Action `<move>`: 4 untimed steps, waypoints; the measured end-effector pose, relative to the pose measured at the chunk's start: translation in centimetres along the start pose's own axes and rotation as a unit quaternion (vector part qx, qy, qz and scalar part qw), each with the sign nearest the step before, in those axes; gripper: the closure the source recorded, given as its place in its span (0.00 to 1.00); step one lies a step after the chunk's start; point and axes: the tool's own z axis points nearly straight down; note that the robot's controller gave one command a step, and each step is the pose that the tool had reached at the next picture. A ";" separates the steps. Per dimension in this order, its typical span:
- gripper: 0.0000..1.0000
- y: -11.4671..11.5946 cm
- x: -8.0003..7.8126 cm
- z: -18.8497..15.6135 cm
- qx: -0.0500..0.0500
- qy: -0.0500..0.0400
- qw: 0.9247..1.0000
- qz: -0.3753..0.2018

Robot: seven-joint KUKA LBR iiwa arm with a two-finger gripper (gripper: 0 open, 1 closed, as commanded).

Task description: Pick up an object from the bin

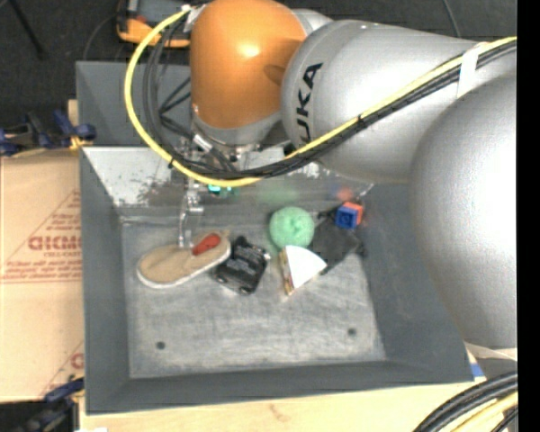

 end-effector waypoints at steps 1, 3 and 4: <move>0.00 -0.1 -0.1 -0.4 0.000 -0.003 1.000 0.002; 0.00 -2.9 2.9 8.8 0.001 0.000 0.995 -0.099; 0.00 -3.8 3.2 9.5 0.000 -0.004 0.998 -0.066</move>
Offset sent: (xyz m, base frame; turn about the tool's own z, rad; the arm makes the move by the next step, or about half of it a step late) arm -0.0409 -0.0247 -0.1681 -0.1754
